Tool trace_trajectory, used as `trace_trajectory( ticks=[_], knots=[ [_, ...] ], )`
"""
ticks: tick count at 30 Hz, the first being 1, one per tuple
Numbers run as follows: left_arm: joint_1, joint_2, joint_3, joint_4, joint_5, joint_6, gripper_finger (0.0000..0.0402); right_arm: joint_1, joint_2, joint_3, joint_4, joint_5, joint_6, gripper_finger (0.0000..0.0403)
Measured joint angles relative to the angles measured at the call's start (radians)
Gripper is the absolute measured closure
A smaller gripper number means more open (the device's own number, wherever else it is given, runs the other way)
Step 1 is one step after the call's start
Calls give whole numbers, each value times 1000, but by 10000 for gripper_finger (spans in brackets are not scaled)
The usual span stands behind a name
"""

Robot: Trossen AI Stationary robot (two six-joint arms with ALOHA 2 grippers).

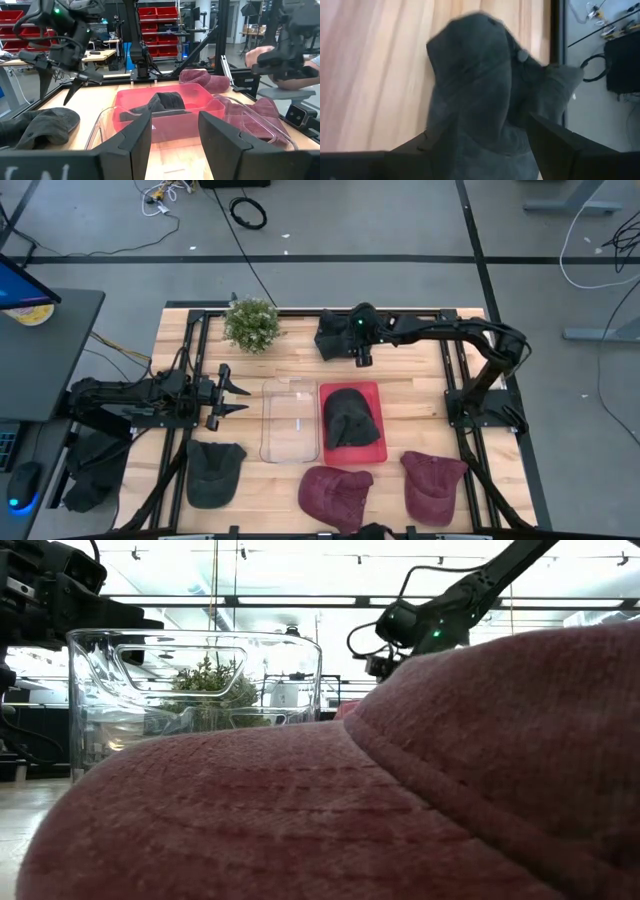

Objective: Pick & Place hat
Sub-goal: Put the top black cap into the red bin

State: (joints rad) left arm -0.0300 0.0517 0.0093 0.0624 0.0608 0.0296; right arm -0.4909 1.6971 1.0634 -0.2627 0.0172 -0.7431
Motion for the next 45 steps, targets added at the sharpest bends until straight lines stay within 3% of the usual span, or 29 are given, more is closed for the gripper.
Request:
trace_trajectory(
  ticks=[16, 20, 25, 32, 36, 45],
  knots=[
    [0, 0, 0, 0, 0, 0, 234, -74, 173, 46, 29, -63, -29, 191],
    [0, 0, 0, 0, 0, 0, 234, -75, 194, 66, 22, -61, -27, 244],
    [0, 0, 0, 1, 0, 0, 234, -75, 187, 80, -7, -15, -67, 380],
    [0, 0, 0, 0, 0, 0, 234, -44, 179, 89, -16, 101, -51, 398],
    [0, 0, 0, 0, 0, 0, 234, -22, 136, 89, -8, 134, 33, 400],
    [0, 0, 0, 0, 0, 0, 234, 49, -37, 90, -119, 370, 439, 402]
  ],
)
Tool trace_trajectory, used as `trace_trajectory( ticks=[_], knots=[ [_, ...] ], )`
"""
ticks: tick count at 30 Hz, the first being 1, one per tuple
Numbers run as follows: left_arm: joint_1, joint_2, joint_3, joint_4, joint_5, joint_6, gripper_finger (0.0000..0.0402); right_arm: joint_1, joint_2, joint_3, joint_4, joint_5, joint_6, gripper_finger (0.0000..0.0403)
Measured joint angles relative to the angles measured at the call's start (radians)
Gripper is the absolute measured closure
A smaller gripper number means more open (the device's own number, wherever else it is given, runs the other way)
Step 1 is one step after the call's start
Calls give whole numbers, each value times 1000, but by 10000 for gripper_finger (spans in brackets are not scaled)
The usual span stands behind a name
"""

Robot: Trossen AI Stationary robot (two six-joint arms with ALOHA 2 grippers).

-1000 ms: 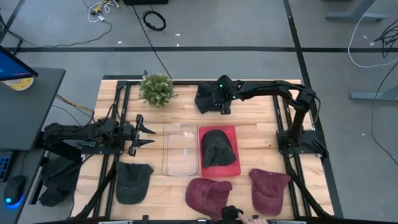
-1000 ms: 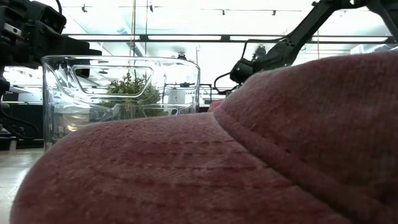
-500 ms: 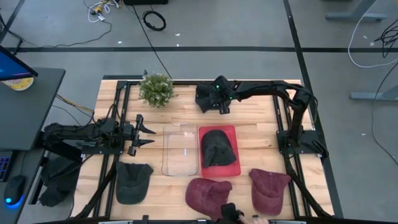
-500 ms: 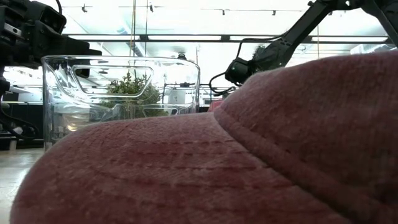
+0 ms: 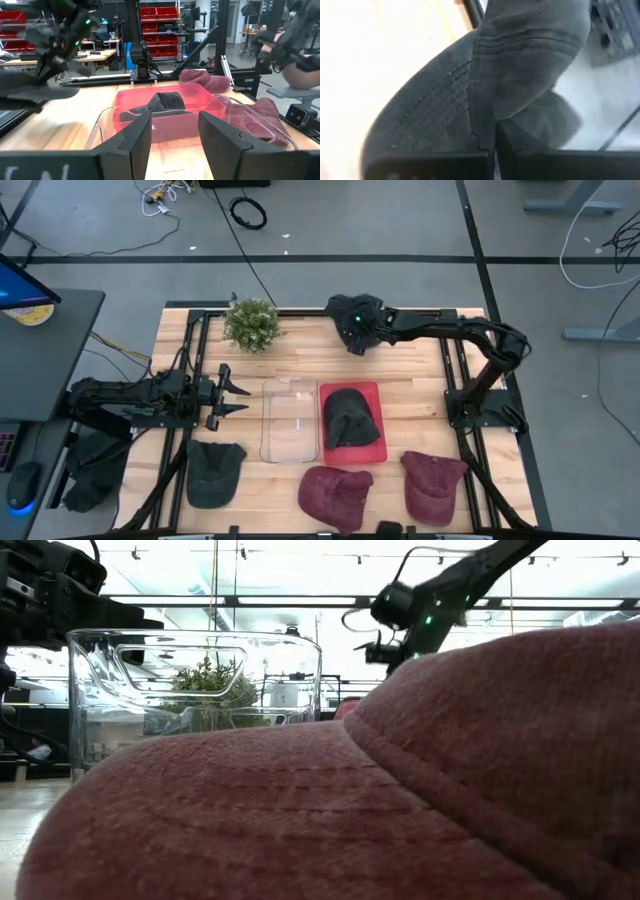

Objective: Pick & Place hat
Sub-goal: Put the top black cap into the red bin

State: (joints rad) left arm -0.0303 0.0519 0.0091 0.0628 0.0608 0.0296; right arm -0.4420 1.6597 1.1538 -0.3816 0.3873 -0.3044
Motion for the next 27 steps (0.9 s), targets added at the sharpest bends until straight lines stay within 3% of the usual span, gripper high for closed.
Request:
trace_trajectory(
  ticks=[11, 22, 27],
  knots=[
    [0, 0, 0, 0, 0, 0, 234, 220, -142, -5, -331, 227, 442, 403],
    [0, 0, 0, 0, 0, 0, 234, 438, -154, 23, -401, 235, 758, 403],
    [0, 0, 0, 0, 0, 0, 234, 556, -153, 79, -499, 315, 952, 403]
  ],
)
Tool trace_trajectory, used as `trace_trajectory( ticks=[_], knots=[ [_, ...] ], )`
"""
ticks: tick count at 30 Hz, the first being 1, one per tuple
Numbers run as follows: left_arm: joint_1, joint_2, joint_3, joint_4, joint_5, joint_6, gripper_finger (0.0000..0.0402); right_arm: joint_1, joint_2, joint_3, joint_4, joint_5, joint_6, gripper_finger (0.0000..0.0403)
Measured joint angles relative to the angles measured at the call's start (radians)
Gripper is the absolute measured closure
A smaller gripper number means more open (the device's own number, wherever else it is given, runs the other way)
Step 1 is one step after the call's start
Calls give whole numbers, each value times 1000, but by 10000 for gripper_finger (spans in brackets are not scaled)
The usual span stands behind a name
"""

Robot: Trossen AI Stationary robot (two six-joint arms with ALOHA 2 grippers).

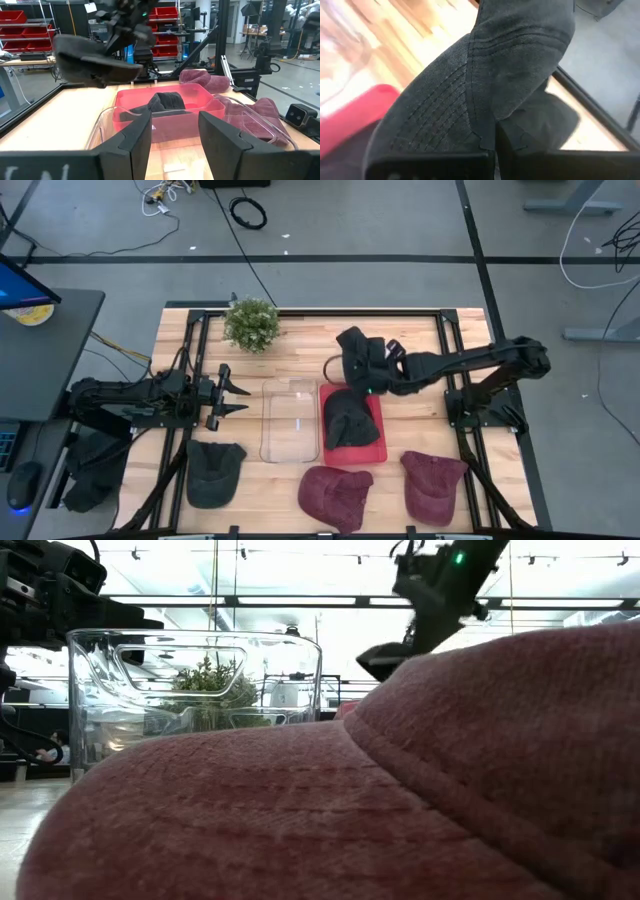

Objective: Pick & Place hat
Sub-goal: Put the top black cap into the red bin

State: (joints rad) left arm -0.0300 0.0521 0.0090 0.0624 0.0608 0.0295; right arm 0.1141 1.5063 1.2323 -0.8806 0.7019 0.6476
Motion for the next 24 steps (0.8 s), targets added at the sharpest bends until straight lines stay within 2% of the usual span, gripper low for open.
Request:
trace_trajectory(
  ticks=[6, 11, 19, 24],
  knots=[
    [0, 0, 0, 0, 0, 0, 234, 117, 13, 45, -21, 26, 167, 403],
    [0, 0, 0, 1, 0, 0, 234, 163, 100, 111, -89, 22, 280, 403],
    [0, 0, 0, 0, 0, 0, 234, 214, 336, 408, -377, -5, 448, 403],
    [0, 0, 0, 0, 0, 0, 234, 228, 427, 526, -446, -56, 487, 403]
  ],
)
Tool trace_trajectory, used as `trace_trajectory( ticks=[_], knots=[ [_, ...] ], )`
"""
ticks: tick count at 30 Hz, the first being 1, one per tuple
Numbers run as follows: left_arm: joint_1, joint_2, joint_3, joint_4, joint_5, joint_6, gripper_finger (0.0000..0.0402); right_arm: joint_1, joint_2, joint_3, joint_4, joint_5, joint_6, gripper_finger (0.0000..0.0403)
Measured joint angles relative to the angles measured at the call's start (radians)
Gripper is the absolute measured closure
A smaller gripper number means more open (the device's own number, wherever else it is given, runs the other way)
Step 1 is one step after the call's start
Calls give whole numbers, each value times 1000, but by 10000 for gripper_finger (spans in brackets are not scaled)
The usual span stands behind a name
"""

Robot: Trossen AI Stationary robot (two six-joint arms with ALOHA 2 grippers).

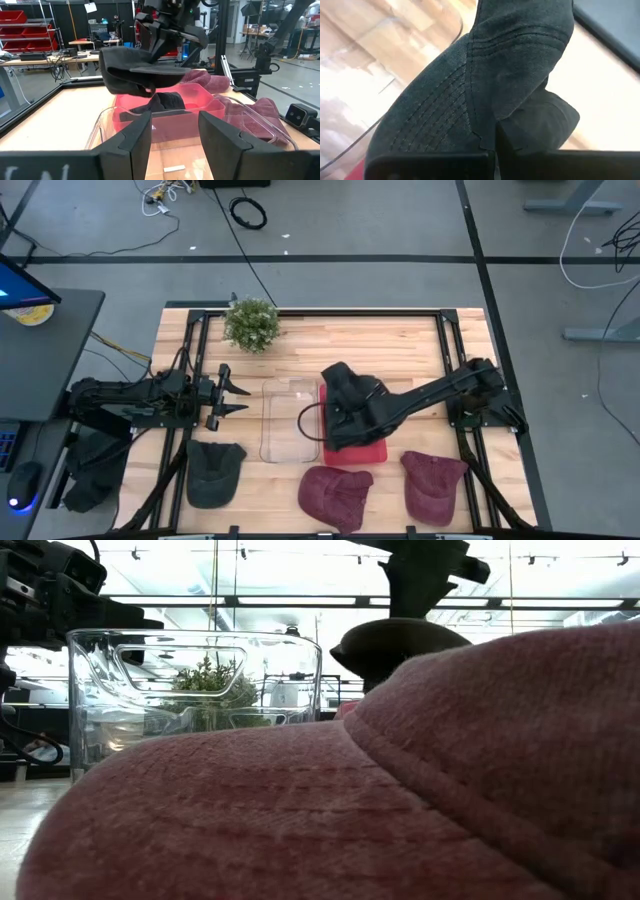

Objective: Pick & Place hat
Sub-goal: Put the top black cap into the red bin

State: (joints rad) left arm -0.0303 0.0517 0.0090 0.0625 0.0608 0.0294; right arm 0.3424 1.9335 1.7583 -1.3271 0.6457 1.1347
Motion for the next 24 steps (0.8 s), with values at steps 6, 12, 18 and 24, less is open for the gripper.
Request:
trace_trajectory(
  ticks=[6, 12, 18, 24],
  knots=[
    [0, 0, 0, 0, 0, 0, 234, 4, 26, 13, -34, -70, 78, 403],
    [0, 0, 0, 0, 0, 0, 234, 44, 30, 14, -43, -101, 121, 403],
    [0, 0, 0, 0, 0, 0, 234, 36, 30, -7, -33, -143, 141, 403],
    [0, 0, 0, 0, 0, 0, 234, -3, 29, -97, 51, -217, 115, 403]
  ],
)
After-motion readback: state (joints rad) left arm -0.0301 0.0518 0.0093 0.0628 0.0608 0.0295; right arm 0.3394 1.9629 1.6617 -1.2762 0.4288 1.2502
